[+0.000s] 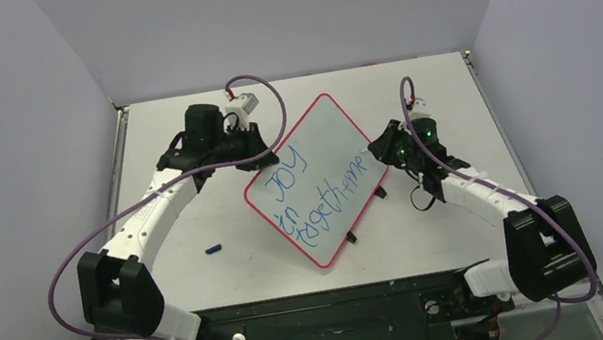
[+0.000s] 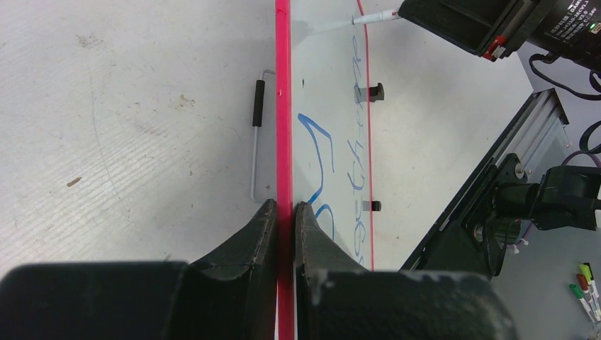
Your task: Write a sentence on the whiteboard
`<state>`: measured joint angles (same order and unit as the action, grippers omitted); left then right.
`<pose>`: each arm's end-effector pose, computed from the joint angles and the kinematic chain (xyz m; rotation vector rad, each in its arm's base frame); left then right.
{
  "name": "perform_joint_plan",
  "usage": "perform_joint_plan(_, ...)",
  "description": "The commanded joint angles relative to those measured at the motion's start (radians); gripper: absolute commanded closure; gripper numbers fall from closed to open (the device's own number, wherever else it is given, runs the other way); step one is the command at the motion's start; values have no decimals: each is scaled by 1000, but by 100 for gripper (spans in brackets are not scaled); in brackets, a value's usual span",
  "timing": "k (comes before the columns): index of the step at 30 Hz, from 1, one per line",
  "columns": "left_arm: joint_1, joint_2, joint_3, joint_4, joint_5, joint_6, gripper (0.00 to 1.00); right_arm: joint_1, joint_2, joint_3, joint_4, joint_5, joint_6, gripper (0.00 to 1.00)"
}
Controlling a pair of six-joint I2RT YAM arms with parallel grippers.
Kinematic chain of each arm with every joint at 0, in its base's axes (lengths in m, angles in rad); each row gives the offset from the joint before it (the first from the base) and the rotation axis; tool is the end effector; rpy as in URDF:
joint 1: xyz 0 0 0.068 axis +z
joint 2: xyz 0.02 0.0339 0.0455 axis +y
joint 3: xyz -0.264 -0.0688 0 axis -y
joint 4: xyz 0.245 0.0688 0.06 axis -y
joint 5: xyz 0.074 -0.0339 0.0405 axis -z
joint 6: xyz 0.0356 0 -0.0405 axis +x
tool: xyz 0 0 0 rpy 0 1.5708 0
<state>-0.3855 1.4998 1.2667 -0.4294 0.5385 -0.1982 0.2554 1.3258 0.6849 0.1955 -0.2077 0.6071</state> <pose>0.3044 -0.1432 0.3143 0.5142 2.2205 -0.9143 0.2753 0.0795 0.2243 0.2297 2.0762 0.7469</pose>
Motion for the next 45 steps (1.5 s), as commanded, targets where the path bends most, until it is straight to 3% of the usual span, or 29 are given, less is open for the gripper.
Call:
perform_joint_plan(1,-7,-36,2,26,-28,61,100,14,-25,-38,7,-24,-9,100)
perform_joint_plan(45,-7,-42,3,27,-29,62,100,-15,-76,-82,-48,0,-20,100)
